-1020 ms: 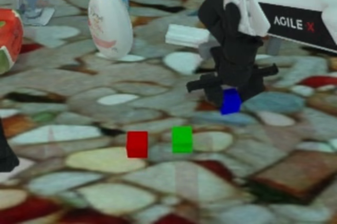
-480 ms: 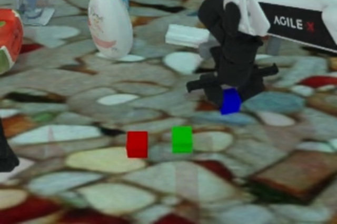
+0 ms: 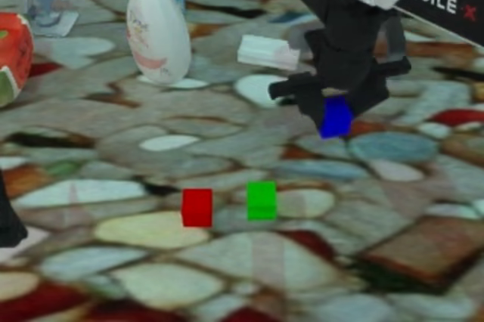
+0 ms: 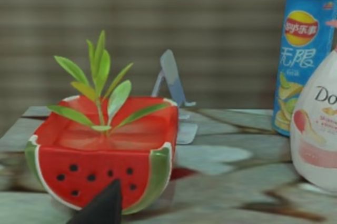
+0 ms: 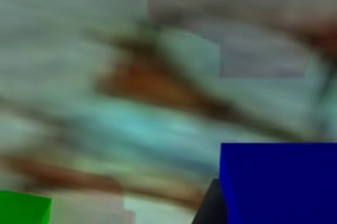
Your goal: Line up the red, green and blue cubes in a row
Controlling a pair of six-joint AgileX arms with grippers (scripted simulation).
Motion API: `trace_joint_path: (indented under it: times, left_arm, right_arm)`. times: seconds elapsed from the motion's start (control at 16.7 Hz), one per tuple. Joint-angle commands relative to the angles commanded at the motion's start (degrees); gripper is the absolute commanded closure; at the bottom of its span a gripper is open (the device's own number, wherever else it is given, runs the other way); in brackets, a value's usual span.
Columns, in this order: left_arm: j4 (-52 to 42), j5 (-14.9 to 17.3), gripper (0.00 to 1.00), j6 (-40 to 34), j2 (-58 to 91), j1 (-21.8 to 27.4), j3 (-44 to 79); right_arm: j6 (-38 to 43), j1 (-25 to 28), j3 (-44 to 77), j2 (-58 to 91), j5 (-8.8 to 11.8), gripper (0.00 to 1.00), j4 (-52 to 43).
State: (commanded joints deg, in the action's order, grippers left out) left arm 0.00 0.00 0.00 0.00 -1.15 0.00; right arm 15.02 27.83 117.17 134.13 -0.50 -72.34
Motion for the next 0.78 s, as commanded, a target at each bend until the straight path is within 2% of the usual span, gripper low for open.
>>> trace_joint_path:
  times: [0.42,0.78]
  left_arm:
    - [0.0,0.0,0.00,0.0,0.0,0.0,0.0]
    - [0.0,0.0,0.00,0.0,0.0,0.0,0.0]
  right_arm:
    - [1.8,0.4,-1.9,-2.0,0.0,1.00,0.3]
    - [13.4,4.5,-18.6,-13.8,-0.1,1.00,4.3]
